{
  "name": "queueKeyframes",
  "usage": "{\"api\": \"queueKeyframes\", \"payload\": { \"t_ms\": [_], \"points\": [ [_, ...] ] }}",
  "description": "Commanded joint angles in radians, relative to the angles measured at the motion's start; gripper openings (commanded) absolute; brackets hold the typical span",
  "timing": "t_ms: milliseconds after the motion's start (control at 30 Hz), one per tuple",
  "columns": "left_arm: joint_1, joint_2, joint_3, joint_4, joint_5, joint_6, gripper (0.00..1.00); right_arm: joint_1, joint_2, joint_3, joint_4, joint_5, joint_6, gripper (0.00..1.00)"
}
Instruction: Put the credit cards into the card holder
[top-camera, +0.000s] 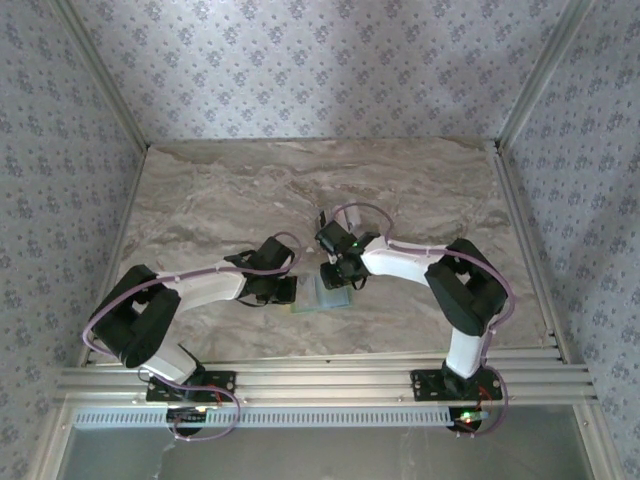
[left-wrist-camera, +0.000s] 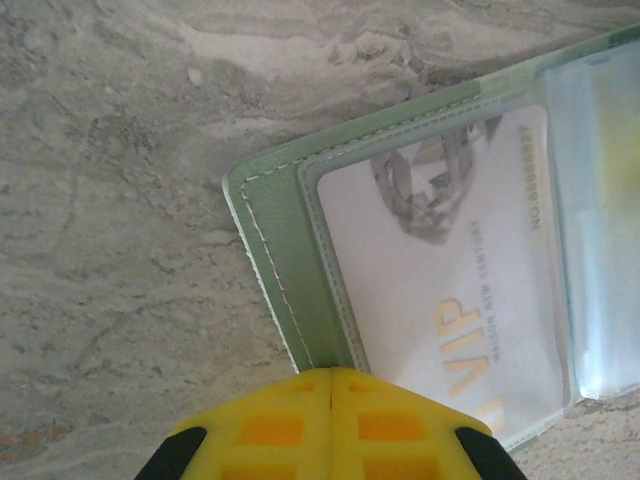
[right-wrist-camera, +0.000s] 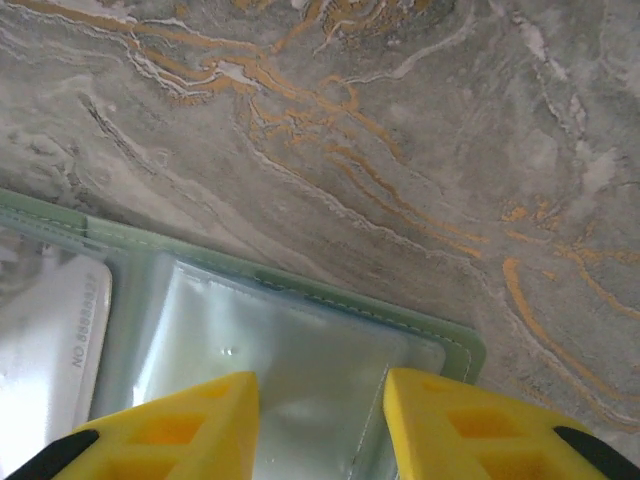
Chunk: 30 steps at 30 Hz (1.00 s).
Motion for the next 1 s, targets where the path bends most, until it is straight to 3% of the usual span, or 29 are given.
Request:
{"api": "queueKeyframes", "payload": {
  "t_ms": [0,200,400,733,800,867,967],
  "points": [
    [-0.009,0.079,-0.029,0.024,0.007,0.017,0.06,0.025,0.050,0.007,-0.025,0.063,-0.009,0.40],
    [-0.009,0.077,-0.031,0.024,0.010,0.017,0.06,0.071,0.067,-0.022,-0.017,0.144,0.032,0.34],
    [-0.008,0.076,-0.031,0.025,0.010,0.017,0.06,0.082,0.057,-0.017,-0.035,0.174,0.043,0.20],
    [-0.009,0.083,-0.030,0.024,0.009,0.017,0.06,0.094,0.023,0.030,-0.095,0.238,0.021,0.17],
    [-0.008,0.088,-0.029,0.025,0.008,0.017,0.06,0.095,0.022,0.037,-0.109,0.249,0.019,0.18],
    [-0.008,0.089,-0.027,0.025,0.010,0.018,0.06,0.095,0.029,0.047,-0.126,0.248,0.014,0.30],
    [-0.008,0.091,-0.028,0.025,0.010,0.017,0.06,0.096,0.034,0.055,-0.133,0.246,0.004,0.36]
  ]
}}
